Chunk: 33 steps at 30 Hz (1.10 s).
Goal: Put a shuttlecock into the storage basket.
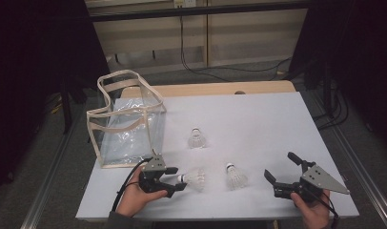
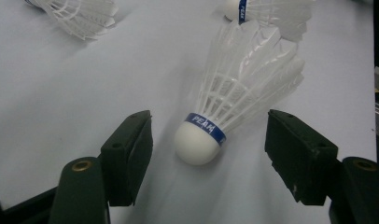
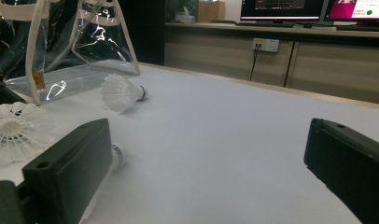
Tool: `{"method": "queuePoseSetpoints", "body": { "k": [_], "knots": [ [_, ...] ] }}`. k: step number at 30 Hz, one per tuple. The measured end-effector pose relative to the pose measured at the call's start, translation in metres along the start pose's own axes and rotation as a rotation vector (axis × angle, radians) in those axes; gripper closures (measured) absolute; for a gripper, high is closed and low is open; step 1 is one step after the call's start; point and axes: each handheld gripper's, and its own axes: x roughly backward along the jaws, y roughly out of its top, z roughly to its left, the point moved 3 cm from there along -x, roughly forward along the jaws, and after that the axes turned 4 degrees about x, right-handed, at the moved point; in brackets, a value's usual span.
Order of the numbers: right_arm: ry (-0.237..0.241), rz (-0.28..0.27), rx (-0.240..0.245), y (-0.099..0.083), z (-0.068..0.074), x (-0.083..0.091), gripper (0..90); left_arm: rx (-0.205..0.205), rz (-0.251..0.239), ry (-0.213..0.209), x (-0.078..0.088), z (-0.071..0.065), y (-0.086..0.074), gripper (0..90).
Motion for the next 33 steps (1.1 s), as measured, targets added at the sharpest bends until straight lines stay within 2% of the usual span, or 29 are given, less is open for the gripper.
{"method": "queuePoseSetpoints", "body": {
  "k": [2,9,19,23,28,33],
  "knots": [
    [-0.001,0.002,0.000,0.000,0.000,0.000,1.0,0.009,0.010,0.001,-0.001,0.000,0.000,33.3],
    [0.001,0.002,0.003,0.000,0.000,0.000,1.1,-0.005,0.047,-0.001,-0.005,-0.001,0.000,36.2],
    [0.001,0.002,0.001,0.000,0.000,0.000,1.2,-0.020,0.074,-0.003,-0.009,-0.001,0.001,41.1],
    [0.003,0.003,0.001,-0.001,-0.001,0.000,1.2,-0.011,0.071,-0.003,-0.012,-0.001,0.001,42.5],
    [0.001,0.004,-0.002,-0.001,-0.001,0.000,1.3,-0.024,0.086,-0.003,-0.013,-0.001,0.002,44.3],
    [-0.001,0.003,-0.003,-0.001,-0.002,0.001,1.4,-0.019,0.089,-0.007,-0.015,-0.001,0.003,45.9]
  ]
}}
